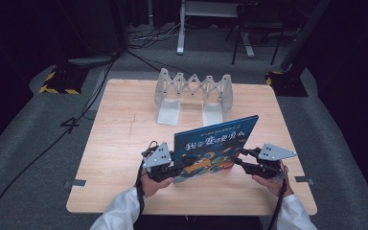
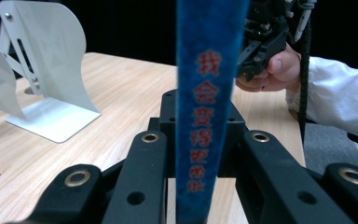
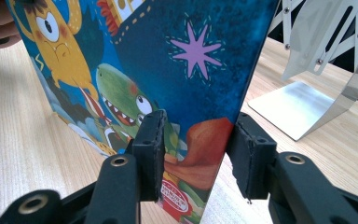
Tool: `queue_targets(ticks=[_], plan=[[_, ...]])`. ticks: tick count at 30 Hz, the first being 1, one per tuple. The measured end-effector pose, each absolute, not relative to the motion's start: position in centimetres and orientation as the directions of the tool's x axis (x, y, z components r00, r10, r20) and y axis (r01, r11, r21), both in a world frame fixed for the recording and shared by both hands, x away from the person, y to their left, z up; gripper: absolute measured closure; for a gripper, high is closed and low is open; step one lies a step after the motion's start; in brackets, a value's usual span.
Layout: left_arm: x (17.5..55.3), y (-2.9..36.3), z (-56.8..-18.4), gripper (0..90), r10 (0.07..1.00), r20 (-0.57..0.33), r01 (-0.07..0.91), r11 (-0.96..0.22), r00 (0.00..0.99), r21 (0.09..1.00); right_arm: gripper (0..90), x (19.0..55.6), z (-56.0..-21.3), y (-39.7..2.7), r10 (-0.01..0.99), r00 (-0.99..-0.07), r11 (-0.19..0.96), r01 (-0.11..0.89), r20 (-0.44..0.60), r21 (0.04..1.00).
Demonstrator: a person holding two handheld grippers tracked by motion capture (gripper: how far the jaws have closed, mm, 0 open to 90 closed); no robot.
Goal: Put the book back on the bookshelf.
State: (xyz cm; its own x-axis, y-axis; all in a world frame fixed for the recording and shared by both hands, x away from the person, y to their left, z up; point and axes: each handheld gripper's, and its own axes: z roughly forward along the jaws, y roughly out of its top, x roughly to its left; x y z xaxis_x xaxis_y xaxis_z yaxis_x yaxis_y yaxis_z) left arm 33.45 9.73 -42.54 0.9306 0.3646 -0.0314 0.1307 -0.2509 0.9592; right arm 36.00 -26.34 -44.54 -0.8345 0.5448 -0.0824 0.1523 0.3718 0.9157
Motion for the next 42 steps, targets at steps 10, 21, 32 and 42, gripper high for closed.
queue_targets(ticks=[10,21,32,42], plan=[[33.0,9.5,-42.7,80.9,0.370,0.009,0.107,-0.292,0.929,0.950,58.1,35.7,-44.6,-25.9,0.561,-0.821,0.389,0.147,-0.107,0.909],[33.1,9.3,-42.9,82.1,0.344,0.022,0.079,-0.278,0.939,0.957,57.0,35.9,-44.7,-25.9,0.565,-0.821,0.376,0.162,-0.087,0.912],[33.0,8.9,-42.7,82.6,0.351,0.029,0.063,-0.248,0.936,0.967,54.1,35.8,-44.8,-25.8,0.560,-0.825,0.369,0.159,-0.082,0.916],[33.1,9.3,-42.2,82.8,0.397,0.060,0.049,-0.260,0.916,0.964,35.2,35.9,-46.1,-26.9,0.598,-0.799,0.411,0.231,-0.069,0.882]])
